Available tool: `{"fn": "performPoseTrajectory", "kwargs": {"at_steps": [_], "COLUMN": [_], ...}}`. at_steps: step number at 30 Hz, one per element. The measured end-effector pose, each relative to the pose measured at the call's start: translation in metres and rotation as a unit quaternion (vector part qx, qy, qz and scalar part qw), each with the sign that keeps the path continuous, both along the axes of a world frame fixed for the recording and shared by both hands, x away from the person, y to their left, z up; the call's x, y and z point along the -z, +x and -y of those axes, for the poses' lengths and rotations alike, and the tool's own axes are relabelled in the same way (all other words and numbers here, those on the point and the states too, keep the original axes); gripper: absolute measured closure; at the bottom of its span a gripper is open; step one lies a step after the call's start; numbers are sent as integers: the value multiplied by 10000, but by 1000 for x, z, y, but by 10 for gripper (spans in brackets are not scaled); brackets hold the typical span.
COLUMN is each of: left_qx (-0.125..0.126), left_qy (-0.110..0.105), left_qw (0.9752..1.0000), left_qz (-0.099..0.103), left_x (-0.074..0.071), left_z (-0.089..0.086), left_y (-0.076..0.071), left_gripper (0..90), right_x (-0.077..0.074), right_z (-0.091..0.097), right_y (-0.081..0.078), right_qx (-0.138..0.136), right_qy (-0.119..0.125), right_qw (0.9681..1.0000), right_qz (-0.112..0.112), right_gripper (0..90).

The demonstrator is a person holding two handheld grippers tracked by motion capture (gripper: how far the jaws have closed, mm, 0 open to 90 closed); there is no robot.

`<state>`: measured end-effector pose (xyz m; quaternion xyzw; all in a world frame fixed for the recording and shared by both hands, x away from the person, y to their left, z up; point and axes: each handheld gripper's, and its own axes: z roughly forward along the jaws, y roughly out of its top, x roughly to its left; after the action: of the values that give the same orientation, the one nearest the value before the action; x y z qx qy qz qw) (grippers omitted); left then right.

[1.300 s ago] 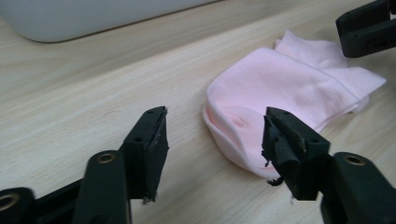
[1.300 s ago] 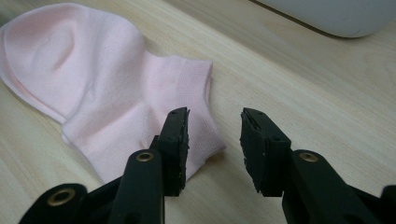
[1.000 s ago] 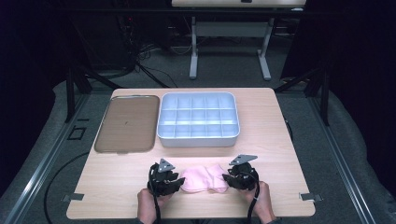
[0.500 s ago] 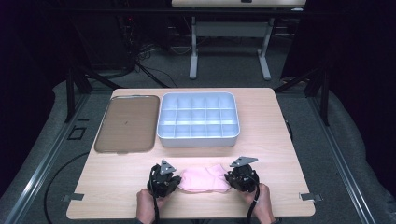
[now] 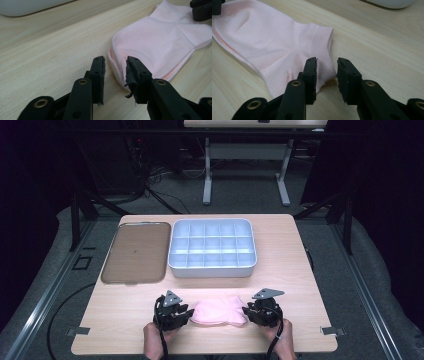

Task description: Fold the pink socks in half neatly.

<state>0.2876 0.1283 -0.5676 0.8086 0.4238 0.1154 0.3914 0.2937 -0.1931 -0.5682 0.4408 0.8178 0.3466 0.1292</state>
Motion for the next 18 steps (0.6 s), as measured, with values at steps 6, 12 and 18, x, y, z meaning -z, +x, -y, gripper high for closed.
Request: {"fn": "performPoseTrajectory", "kwargs": {"at_steps": [6, 12, 18], "left_qx": [3, 206, 305], "left_qy": [-18, 30, -96], "left_qw": [9999, 9997, 9994], "left_qz": [129, 151, 103], "left_x": [-1, 7, 16], "left_z": [-3, -1, -2], "left_y": [-1, -2, -2], "left_gripper": [637, 765, 797], "right_x": [-3, 3, 4], "right_z": [5, 0, -2], "right_y": [-1, 0, 0], "right_qx": [140, 18, -1], "right_qy": [43, -67, -113], "right_qw": [9999, 10000, 9999], "right_qz": [-10, -58, -112], "right_gripper": [655, 680, 713]}}
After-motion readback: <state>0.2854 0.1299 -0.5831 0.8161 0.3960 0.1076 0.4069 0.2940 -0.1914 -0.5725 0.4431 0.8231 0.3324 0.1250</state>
